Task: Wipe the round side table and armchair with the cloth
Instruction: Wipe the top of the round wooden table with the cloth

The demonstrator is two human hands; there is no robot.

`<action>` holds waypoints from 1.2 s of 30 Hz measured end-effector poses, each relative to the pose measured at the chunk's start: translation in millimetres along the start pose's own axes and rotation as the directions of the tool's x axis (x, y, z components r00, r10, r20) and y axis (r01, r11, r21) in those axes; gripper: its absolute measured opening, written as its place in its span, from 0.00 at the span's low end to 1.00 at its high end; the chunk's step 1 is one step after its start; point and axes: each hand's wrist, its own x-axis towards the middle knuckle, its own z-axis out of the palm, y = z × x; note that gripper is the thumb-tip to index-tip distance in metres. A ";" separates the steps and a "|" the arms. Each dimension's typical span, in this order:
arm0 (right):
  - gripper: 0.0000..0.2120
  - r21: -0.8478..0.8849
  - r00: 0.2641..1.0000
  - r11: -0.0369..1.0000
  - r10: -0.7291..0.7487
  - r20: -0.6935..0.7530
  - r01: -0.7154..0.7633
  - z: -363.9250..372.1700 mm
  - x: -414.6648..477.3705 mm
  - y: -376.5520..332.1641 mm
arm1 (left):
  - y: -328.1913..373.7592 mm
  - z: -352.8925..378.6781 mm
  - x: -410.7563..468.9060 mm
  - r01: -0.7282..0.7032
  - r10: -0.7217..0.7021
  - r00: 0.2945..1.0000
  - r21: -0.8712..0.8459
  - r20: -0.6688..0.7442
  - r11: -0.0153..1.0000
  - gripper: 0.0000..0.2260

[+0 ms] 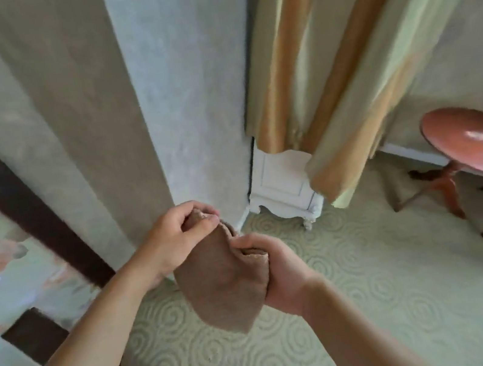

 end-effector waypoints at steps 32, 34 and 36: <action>0.28 0.329 0.578 0.561 -0.353 -0.735 0.760 -608.5 -266.4 -305.2 | 271.4 675.0 428.3 -0.173 0.127 0.794 0.021 0.594 0.985 0.08; 0.28 0.322 0.528 0.505 -0.340 -0.778 0.801 -652.3 -277.1 -318.2 | 276.7 709.1 451.6 -0.175 0.087 0.785 0.085 0.613 0.981 0.11; 0.27 0.339 0.506 0.459 -0.311 -0.805 0.821 -698.9 -288.4 -331.1 | 278.4 744.2 475.2 -0.166 0.037 0.792 0.157 0.609 0.974 0.13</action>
